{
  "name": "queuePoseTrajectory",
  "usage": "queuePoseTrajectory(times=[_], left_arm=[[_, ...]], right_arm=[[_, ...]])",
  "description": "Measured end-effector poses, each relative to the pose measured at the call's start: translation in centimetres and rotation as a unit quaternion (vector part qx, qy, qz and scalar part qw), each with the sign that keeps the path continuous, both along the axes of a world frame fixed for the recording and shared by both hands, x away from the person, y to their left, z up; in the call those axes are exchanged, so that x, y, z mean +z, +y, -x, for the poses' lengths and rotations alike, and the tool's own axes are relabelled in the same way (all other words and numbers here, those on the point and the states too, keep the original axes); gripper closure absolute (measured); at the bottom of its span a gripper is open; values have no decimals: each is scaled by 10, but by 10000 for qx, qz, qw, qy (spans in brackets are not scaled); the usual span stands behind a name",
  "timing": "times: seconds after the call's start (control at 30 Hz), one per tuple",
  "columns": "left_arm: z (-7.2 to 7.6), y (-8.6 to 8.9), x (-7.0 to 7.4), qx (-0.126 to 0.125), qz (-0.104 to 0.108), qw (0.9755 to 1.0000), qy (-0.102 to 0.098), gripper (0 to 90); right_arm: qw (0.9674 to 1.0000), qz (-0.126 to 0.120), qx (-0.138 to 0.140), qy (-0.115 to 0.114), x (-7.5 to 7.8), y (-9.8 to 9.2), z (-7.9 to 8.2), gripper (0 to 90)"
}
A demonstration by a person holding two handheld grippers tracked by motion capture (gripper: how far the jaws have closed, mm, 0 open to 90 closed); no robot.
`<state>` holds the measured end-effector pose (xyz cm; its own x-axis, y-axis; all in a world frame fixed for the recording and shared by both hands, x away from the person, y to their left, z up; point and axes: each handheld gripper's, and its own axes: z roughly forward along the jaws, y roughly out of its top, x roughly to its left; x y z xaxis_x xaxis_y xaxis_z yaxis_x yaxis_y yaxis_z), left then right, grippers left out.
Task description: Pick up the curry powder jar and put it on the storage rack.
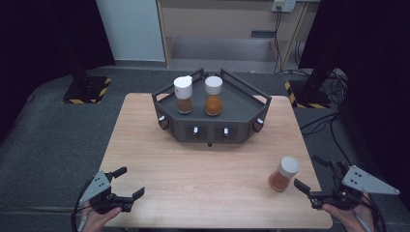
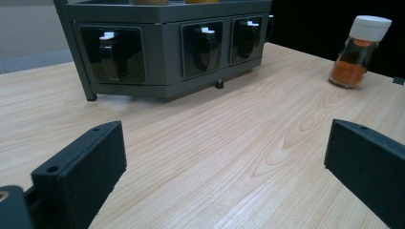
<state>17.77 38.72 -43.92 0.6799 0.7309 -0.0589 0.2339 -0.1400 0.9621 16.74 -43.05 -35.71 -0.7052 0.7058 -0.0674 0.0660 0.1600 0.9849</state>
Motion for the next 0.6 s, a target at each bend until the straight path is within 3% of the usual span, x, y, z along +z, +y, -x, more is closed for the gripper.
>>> queuePoseTrajectory(times=[0.17, 0.43, 0.6], left_arm=[[0, -1, 0, 2, -7, 10000, -6, 0], [1, -1, 0, 15, -7, 10000, -26, 0], [1, -1, 0, 19, -13, 10000, -27, 0]], right_arm=[[9998, 7, -214, 31, -8, -3, 12, 27], [9975, -36, -681, 210, -34, -5, 29, 26], [9961, -84, -817, 314, -49, -3, 35, 27]])
